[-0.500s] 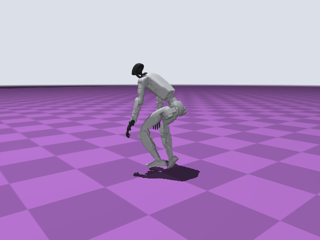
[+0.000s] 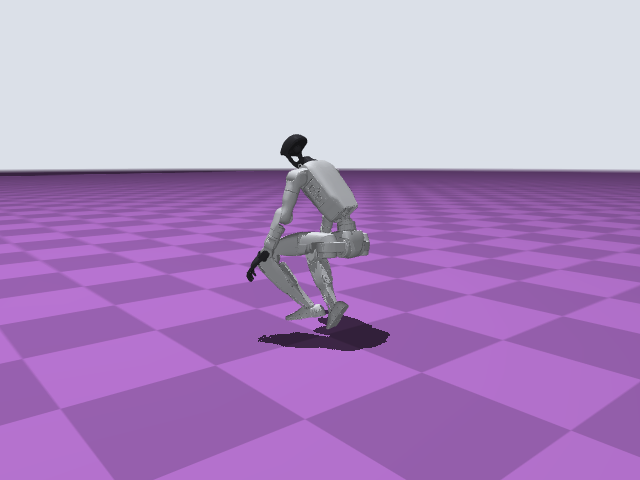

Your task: In place motions

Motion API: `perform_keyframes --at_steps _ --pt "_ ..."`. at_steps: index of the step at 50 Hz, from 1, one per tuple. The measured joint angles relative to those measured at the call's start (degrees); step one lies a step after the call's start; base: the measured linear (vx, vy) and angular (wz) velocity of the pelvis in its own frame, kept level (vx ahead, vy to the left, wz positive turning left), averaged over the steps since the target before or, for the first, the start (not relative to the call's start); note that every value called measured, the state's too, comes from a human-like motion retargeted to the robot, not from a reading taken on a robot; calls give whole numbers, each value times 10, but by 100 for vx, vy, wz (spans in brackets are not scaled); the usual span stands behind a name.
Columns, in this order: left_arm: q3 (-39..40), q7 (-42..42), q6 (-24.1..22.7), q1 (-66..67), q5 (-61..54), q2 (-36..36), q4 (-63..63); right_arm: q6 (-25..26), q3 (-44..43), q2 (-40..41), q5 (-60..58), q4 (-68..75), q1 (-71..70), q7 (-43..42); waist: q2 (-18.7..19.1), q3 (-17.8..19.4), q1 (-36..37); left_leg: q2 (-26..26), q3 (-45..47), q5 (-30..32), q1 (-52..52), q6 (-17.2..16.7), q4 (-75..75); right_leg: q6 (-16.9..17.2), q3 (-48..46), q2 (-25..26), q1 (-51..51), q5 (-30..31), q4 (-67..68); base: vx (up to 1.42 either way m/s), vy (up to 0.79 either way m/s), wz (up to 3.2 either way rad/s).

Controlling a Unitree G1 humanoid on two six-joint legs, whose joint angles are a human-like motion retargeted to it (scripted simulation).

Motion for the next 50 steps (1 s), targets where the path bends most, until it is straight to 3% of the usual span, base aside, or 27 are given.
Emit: perform_keyframes --at_steps 3,9,15,20,26,29,33,35,37,39,43,50 --pt "7 4 2 -42 13 14 -10 -1 -17 -18 5 -7 -32 19 1 0 4 -11 8 20 -1 0 -92 -24 -22 -23 0 3 -82 -9 -12 13" --pt "-1 -8 22 -102 75 49 -13 13 -57 -52 -49 -15 -61 121 23 0 -4 -63 -3 77 13 0 -291 -20 -90 -59 65 20 -287 -12 -11 45" --pt "-7 -80 94 -17 124 54 -13 61 -107 -17 -98 -36 54 260 47 0 -10 -97 -18 121 182 -43 -513 69 -79 -27 259 8 -522 8 -1 15" --pt "5 -168 179 109 136 25 -12 47 -139 42 -45 -8 187 283 57 0 -12 -126 -4 162 386 -92 -744 134 -73 -28 465 -55 -756 21 3 10" --pt "73 -121 225 281 75 -72 27 42 -180 99 11 97 321 280 64 -5 -29 -181 -7 214 630 -137 -993 185 -114 -47 694 -165 -970 21 5 36" --pt "126 -93 223 360 -14 -129 60 47 -193 114 9 148 380 268 65 -27 -56 -200 -17 231 727 -156 -1078 209 -137 -53 780 -216 -1035 39 11 49" --pt "181 -110 223 469 -85 -185 83 58 -223 120 -31 178 475 271 66 -99 -84 -222 -18 253 796 -168 -1158 244 -177 -64 844 -263 -1096 50 15 27" --pt "200 -114 225 512 -83 -201 90 65 -249 124 -50 181 517 285 66 -136 -80 -230 -2 257 819 -172 -1181 245 -207 -66 862 -265 -1102 50 7 -14" --pt "211 -113 220 542 -65 -208 92 71 -280 128 -53 179 546 308 70 -170 -76 -232 -7 253 819 -171 -1185 217 -167 -67 850 -249 -1083 34 5 5" --pt "210 -110 216 557 -60 -212 97 79 -299 131 -35 178 556 332 73 -181 -84 -233 -24 245 820 -168 -1177 201 -174 -67 857 -241 -1078 19 2 64" --pt "210 -124 219 563 -73 -207 113 93 -311 129 19 170 551 359 75 -196 -93 -232 -30 235 829 -165 -1170 199 -186 -68 877 -241 -1082 10 2 15" --pt "215 -175 206 551 -62 -202 60 92 -305 135 62 99 515 340 77 -232 -87 -235 -28 228 843 -159 -1174 182 -182 -63 889 -234 -1085 12 4 -7"
